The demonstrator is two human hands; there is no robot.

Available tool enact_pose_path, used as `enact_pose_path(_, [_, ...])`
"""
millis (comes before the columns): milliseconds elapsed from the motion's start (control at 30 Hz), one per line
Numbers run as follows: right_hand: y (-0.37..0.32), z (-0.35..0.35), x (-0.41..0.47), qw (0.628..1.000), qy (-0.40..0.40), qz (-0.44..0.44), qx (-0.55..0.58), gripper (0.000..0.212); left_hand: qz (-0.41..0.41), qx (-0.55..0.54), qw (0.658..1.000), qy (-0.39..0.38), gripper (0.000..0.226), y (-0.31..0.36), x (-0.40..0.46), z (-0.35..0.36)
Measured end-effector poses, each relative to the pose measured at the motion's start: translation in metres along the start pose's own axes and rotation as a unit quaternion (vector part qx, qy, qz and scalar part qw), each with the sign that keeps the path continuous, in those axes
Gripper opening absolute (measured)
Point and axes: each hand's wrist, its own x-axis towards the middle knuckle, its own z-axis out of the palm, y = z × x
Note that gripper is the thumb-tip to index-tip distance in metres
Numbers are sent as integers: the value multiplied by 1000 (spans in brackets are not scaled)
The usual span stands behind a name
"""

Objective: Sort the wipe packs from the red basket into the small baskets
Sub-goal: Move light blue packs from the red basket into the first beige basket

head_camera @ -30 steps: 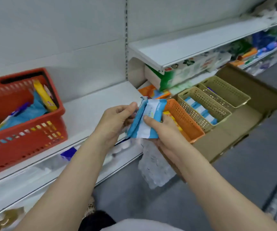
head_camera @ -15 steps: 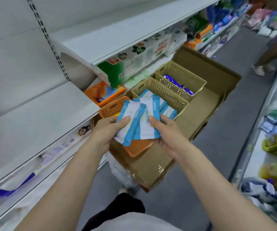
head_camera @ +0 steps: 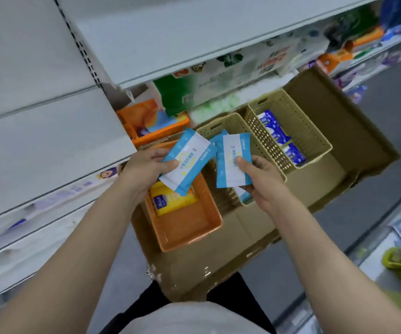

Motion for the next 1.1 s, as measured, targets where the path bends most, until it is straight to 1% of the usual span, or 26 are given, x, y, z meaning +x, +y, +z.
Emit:
enact_pose_path(133, [-16, -9, 55, 996, -71, 2, -49, 20, 1, -32, 996, 83, 25, -9, 13, 16])
enact_pose_path(233, [-31, -22, 98, 989, -121, 9, -88, 25, 4, -68, 987, 146, 20, -18, 15, 38])
enact_pose_path(333, [-47, -43, 134, 983, -136, 1, -122, 31, 1, -127, 973, 192, 23, -28, 12, 70])
enact_pose_path(400, [-56, -57, 157, 975, -143, -23, -168, 31, -3, -157, 961, 225, 24, -33, 13, 90])
enact_pose_path(467, [-60, -67, 175, 958, -171, -53, -223, 28, 1, -176, 947, 269, 21, -39, 14, 105])
enact_pose_path(533, [-60, -71, 187, 932, -209, -78, -284, 24, 8, -188, 933, 305, 18, -43, 15, 114])
enact_pose_path(633, [-51, -71, 203, 891, -258, -92, -363, 21, 1, -209, 921, 330, 25, -51, 15, 120])
enact_pose_path(667, [-47, -72, 208, 871, -268, -101, -399, 23, -1, -213, 917, 336, 29, -53, 15, 122])
enact_pose_path(700, [-44, -72, 213, 840, -277, -120, -451, 25, -2, -217, 914, 343, 31, -55, 15, 122])
enact_pose_path(733, [-40, -72, 218, 791, -291, -144, -519, 27, -2, -222, 910, 349, 32, -57, 15, 123])
enact_pose_path(800, [-33, -69, 224, 663, -332, -179, -647, 31, 2, -232, 905, 356, 29, -60, 14, 124])
enact_pose_path(833, [-29, -67, 225, 608, -355, -176, -688, 33, 3, -237, 904, 357, 26, -62, 14, 125])
enact_pose_path(867, [-23, -65, 226, 567, -376, -168, -714, 34, 3, -242, 902, 357, 24, -65, 14, 126])
enact_pose_path(900, [-16, -64, 227, 536, -393, -163, -729, 33, 0, -245, 902, 355, 23, -67, 14, 127])
enact_pose_path(967, [1, -64, 228, 504, -405, -162, -746, 33, -9, -247, 903, 352, 26, -70, 13, 127])
enact_pose_path(1000, [9, -66, 228, 499, -401, -161, -751, 35, -15, -247, 902, 354, 27, -72, 14, 127])
enact_pose_path(1033, [16, -69, 229, 503, -391, -157, -755, 38, -19, -247, 901, 356, 29, -74, 14, 127])
enact_pose_path(1100, [28, -74, 230, 529, -368, -147, -751, 40, -20, -245, 902, 355, 29, -77, 17, 128])
